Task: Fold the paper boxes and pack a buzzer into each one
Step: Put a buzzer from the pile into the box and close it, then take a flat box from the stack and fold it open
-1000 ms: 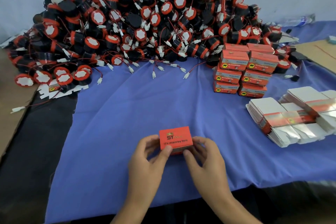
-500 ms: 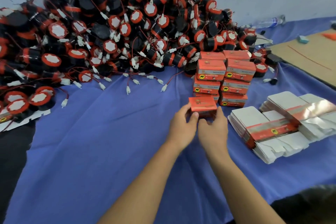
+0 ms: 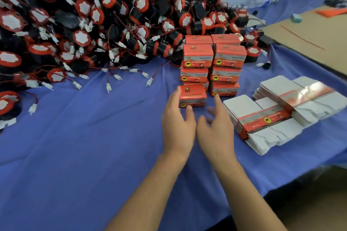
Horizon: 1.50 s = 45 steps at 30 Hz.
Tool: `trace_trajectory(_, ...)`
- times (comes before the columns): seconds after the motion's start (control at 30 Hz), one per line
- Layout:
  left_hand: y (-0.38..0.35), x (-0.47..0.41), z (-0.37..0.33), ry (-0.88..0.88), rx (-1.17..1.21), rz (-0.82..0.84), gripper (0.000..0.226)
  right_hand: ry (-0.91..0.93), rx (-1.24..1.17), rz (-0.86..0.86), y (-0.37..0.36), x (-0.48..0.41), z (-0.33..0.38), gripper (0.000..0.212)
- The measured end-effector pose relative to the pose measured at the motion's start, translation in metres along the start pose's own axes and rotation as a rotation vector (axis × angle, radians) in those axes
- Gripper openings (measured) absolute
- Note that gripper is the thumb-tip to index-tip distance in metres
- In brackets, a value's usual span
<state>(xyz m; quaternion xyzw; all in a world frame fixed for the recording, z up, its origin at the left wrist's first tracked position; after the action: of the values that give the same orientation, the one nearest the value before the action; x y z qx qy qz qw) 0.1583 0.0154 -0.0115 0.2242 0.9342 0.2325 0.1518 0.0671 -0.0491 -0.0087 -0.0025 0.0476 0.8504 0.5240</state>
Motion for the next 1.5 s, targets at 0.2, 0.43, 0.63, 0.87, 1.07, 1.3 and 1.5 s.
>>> trace_trajectory(0.2, -0.037, 0.057, -0.06, -0.057, 0.085, 0.177, 0.022, 0.206, 0.198, -0.327, 0.093, 0.029, 0.018, 0.039)
trace_trajectory(0.43, -0.092, 0.09, -0.075, -0.051, -0.18, 0.4, 0.031, -0.044, 0.507, -0.273, 0.155, 0.027, -0.018, 0.037)
trace_trajectory(0.63, -0.097, 0.088, -0.071, -0.037, -0.084, 0.35, 0.04, -0.068, 0.422, -0.286, 0.165, 0.018, -0.022, 0.033)
trace_trajectory(0.87, -0.093, 0.085, -0.062, 0.199, 0.158, 0.325, 0.047, -0.19, 0.25, -0.294, 0.169, 0.01, -0.028, 0.038)
trace_trajectory(1.07, -0.08, 0.09, -0.061, 0.224, 0.316, 0.27, 0.047, -0.177, 0.051, -0.326, 0.165, 0.018, -0.017, 0.037)
trace_trajectory(1.3, -0.039, 0.097, -0.052, 0.21, 0.469, 0.233, 0.052, 0.083, 0.18, -0.315, 0.135, 0.053, 0.024, 0.033)
trace_trajectory(1.5, 0.031, 0.124, -0.022, 0.209, 0.443, 0.01, 0.059, 0.143, 0.055, -0.217, 0.08, 0.098, 0.038, 0.038)
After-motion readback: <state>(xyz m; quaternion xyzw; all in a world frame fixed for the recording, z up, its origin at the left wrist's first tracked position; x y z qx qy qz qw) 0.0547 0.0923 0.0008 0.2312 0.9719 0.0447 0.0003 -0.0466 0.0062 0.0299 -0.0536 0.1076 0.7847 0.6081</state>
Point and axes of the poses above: each hand's wrist, its own x-axis away from the middle knuckle, its own y-axis out of the back of the hand, z = x × y, the point moved 4 cm from there along -x, towards the middle knuckle, and after that the axes turned 15 degrees about -x, right-handed, at the moved point
